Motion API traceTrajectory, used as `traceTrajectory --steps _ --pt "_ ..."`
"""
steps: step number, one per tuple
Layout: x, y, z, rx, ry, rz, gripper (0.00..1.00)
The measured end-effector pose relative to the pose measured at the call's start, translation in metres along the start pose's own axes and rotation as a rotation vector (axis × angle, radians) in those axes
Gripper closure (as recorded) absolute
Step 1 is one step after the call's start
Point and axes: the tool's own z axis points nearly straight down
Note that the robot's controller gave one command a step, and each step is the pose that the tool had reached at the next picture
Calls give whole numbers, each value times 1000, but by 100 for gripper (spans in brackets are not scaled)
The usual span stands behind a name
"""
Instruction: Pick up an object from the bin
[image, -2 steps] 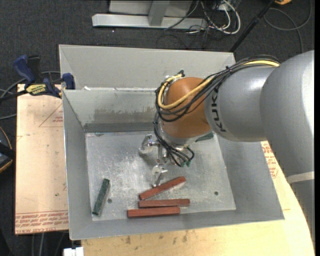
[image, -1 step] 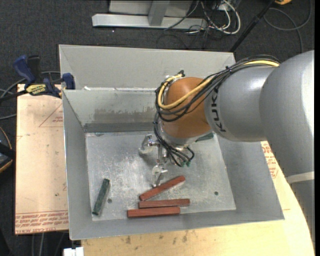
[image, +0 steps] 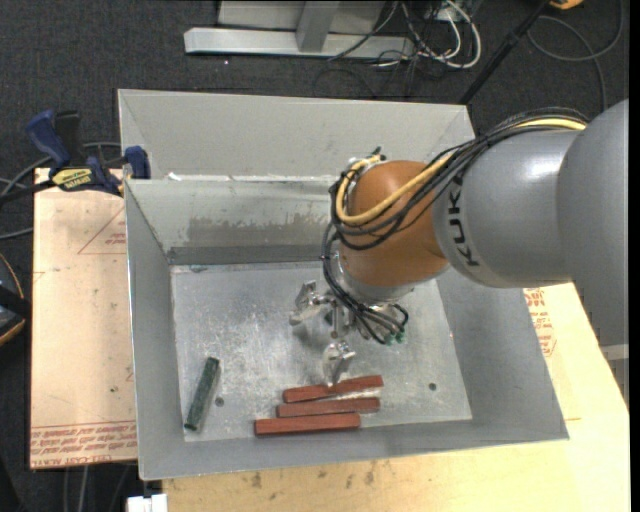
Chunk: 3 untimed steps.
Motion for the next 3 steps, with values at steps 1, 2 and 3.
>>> traceTrajectory --steps 1,2,3 --pt "71 -82 17 4 -4 -144 100" --pt "71 -82 17 4 -4 -144 100" --pt "70 -83 -10 1 0 -135 100"
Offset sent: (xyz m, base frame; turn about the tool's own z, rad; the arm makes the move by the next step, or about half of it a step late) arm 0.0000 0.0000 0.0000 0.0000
